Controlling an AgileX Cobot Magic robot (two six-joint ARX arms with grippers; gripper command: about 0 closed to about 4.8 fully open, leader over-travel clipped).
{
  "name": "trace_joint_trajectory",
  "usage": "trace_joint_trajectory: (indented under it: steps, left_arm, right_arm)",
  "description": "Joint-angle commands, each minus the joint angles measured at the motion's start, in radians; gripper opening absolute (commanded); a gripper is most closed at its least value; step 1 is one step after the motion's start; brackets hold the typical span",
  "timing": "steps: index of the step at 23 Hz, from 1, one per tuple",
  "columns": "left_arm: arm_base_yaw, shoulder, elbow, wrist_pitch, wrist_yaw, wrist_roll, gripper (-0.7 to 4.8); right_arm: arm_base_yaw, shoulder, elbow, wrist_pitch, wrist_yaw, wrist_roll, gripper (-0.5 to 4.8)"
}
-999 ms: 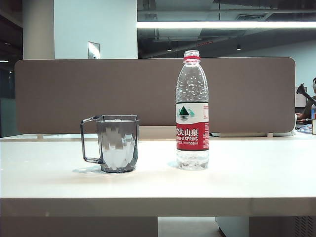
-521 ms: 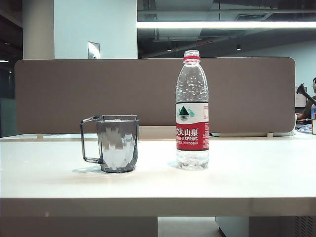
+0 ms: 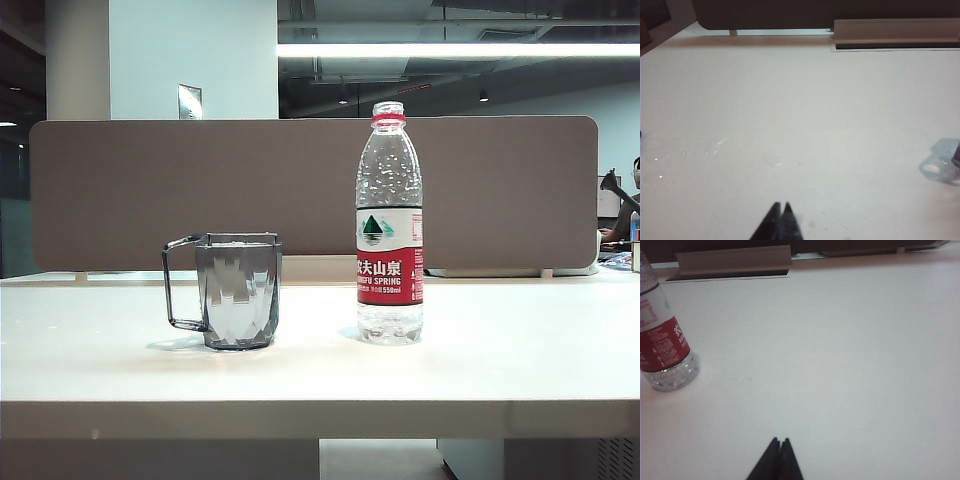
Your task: Pick up the mineral water bottle on the table and pour water into the mug until it's full.
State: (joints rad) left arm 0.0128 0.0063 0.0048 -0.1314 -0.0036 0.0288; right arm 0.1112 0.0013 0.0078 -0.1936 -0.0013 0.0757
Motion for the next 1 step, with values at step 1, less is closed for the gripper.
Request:
trace_joint_trajectory:
  steps: [1]
  left_arm:
    - [0.002,0.001,0.004,0.006,0.003,-0.002,-0.05]
  right_arm:
    - [0.001,-0.001,-0.007,0.011,0.002,0.003,-0.05]
